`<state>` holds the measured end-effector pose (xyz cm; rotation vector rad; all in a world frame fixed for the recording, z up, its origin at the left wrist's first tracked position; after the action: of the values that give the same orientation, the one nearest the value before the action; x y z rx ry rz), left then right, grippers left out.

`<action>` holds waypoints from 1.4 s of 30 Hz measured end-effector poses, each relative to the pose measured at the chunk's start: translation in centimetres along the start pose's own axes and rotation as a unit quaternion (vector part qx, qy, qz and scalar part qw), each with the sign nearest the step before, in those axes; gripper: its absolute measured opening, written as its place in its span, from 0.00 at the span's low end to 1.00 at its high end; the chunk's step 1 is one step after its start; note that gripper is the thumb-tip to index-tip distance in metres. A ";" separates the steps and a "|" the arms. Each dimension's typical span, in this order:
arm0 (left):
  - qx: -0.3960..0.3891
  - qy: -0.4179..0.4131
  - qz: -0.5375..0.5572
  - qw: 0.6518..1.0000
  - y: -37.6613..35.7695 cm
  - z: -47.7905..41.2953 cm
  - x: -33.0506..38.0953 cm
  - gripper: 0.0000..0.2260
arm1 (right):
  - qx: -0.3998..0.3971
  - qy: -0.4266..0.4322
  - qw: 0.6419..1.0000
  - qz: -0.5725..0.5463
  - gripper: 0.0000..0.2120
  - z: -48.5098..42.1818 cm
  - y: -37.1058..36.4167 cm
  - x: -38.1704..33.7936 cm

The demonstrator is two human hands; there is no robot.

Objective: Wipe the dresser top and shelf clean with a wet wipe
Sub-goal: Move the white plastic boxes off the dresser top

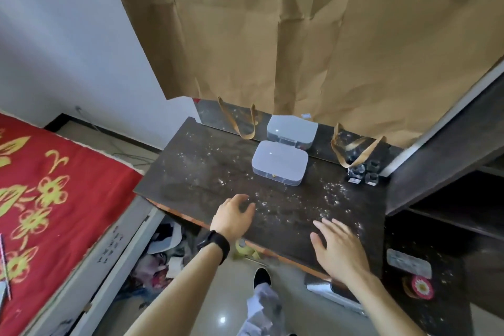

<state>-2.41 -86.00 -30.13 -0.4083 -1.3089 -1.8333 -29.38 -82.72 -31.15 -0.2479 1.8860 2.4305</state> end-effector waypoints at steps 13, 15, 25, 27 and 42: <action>-0.081 0.278 0.375 0.881 -10.6 -13.3 2.1 0.22 | -0.196 -0.040 0.977 0.080 0.31 -13.9 -5.5 0.3; -0.065 0.295 0.382 0.874 -11.1 -14.4 2.1 0.24 | -0.208 -0.041 0.973 0.088 0.31 -14.3 -6.5 0.2; -0.020 0.301 0.367 0.880 -11.9 -15.5 1.8 0.17 | -0.230 -0.047 0.969 0.082 0.33 -14.3 -7.3 0.4; -0.015 0.279 0.391 0.877 -11.7 -15.6 2.4 0.17 | -0.233 -0.044 0.969 0.070 0.32 -14.3 -7.3 0.6; 0.050 0.231 0.284 0.929 -7.0 -16.2 0.8 0.43 | -0.259 -0.087 0.961 -0.035 0.36 -16.4 -4.6 0.7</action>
<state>-5.21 -100.01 -40.53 -0.2436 -0.8372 -1.2633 -27.91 -97.47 -39.65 -0.1116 1.1279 2.7435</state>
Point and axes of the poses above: each hand's wrist, its own z-axis away from the middle knuckle, its own y-axis out of the back of the hand, x = y × z, the point moved 8 cm from there along -z, towards the middle knuckle, and after that the axes turned 8 degrees about z, right-handed, at the moved point
